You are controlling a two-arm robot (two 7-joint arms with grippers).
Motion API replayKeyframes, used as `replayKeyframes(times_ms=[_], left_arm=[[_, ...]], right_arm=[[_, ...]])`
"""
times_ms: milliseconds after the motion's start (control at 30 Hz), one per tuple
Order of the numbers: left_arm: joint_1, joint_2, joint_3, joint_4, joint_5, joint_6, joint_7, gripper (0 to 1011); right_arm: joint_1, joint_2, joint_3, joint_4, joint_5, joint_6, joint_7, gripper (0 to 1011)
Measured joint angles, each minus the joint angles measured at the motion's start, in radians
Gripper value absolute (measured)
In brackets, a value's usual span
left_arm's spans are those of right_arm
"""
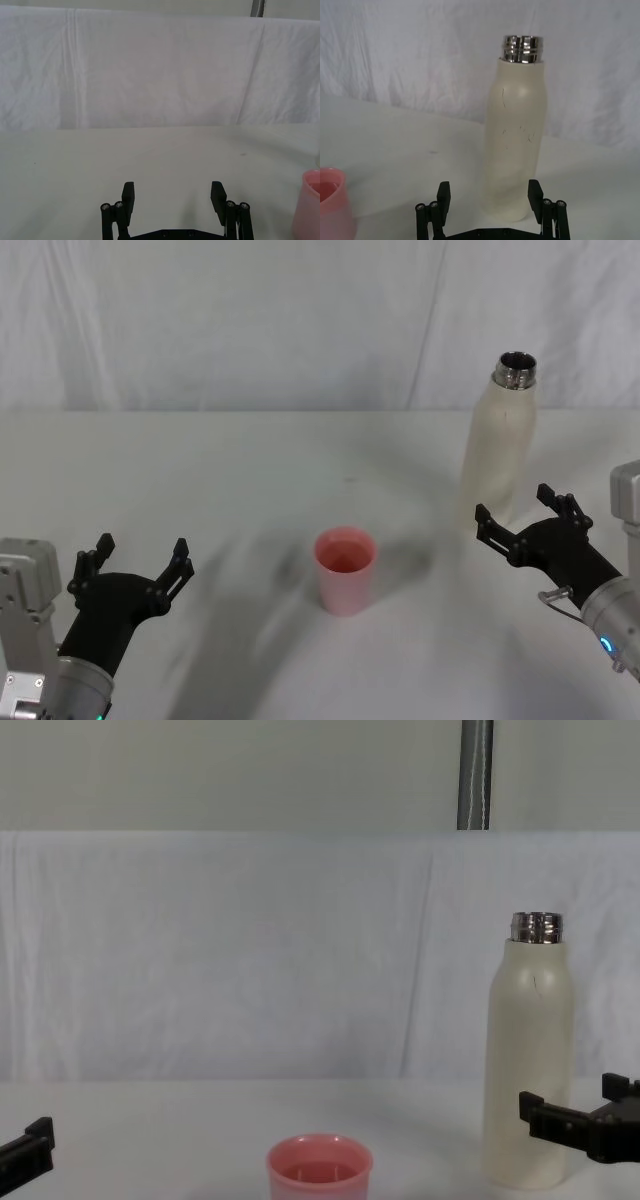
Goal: Grasp the thermos with one hand and pour water into the cup lid.
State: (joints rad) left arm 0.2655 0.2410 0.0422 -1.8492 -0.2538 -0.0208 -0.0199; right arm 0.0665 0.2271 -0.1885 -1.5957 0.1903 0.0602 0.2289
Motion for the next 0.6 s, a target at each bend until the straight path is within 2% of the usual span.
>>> replayKeyframes(times_ms=[600], left_arm=[[0.000,0.000,0.000,0.000,0.000,0.000,0.000,1001]], right_arm=[[0.081,-0.034,-0.021,0.150,0.007,-0.028,0.000,1000]])
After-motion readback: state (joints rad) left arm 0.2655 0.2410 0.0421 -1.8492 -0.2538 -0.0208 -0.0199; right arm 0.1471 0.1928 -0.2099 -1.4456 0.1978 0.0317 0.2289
